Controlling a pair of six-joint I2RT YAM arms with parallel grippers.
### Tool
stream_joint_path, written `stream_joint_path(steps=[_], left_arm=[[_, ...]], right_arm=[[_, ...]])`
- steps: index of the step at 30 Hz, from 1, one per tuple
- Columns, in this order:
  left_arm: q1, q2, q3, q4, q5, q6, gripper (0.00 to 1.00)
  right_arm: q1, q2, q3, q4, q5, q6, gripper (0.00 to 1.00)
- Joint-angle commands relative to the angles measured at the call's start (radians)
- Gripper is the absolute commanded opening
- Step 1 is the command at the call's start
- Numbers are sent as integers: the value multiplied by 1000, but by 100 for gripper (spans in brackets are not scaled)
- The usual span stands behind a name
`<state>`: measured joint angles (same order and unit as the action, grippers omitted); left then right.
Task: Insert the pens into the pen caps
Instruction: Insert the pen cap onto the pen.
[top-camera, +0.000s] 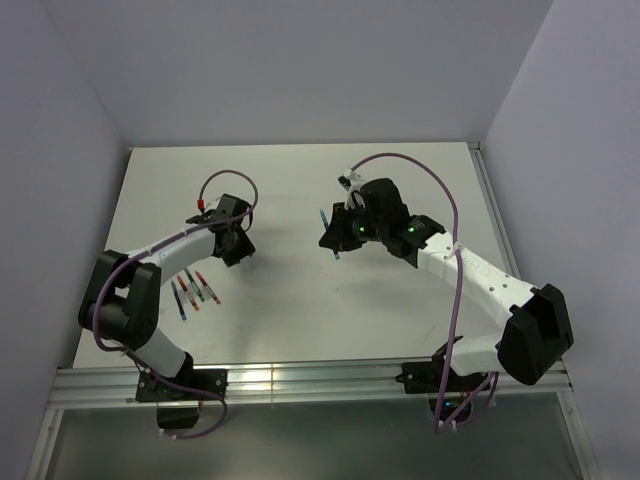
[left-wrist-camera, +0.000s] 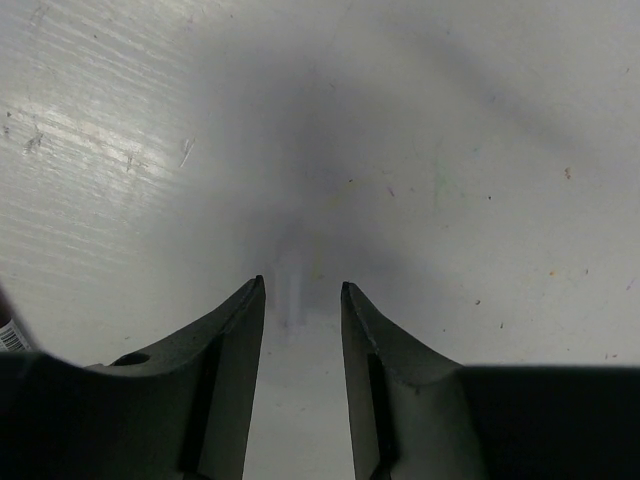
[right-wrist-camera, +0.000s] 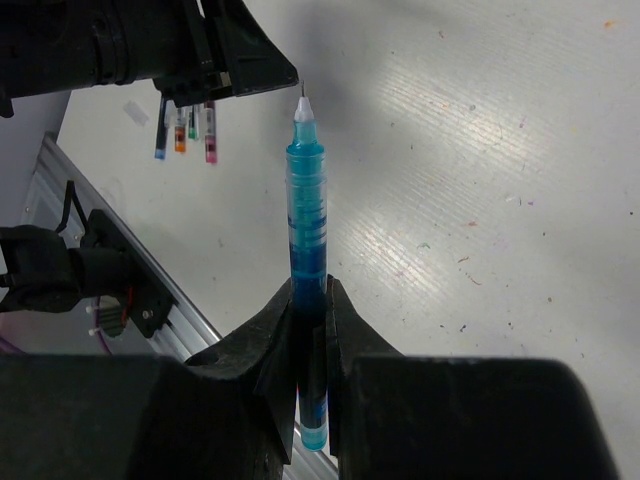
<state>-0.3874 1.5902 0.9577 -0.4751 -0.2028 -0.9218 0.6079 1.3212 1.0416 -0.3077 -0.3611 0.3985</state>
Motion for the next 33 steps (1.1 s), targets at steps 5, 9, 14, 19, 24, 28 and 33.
stream_joint_path(steps=[5, 9, 14, 19, 24, 28, 33], left_arm=[[-2, 13, -7, 21, 17, -3, 41], [-11, 22, -10, 20, 20, -5, 40], [-25, 34, -16, 23, 20, -14, 39], [-31, 42, -22, 20, 16, -22, 39], [-33, 57, -23, 21, 13, -20, 37], [-36, 68, -28, 23, 13, -20, 35], [-41, 77, -34, 18, 8, -20, 30]], right_arm=[[-7, -10, 5, 15, 1, -13, 0], [-7, -11, 5, 13, 2, -13, 0], [-7, -14, 5, 9, 2, -15, 0], [-7, -13, 5, 5, 1, -15, 0], [-7, -13, 5, 5, 1, -15, 0], [-7, -13, 5, 5, -2, -16, 0], [-7, -11, 6, 2, -7, -17, 0]])
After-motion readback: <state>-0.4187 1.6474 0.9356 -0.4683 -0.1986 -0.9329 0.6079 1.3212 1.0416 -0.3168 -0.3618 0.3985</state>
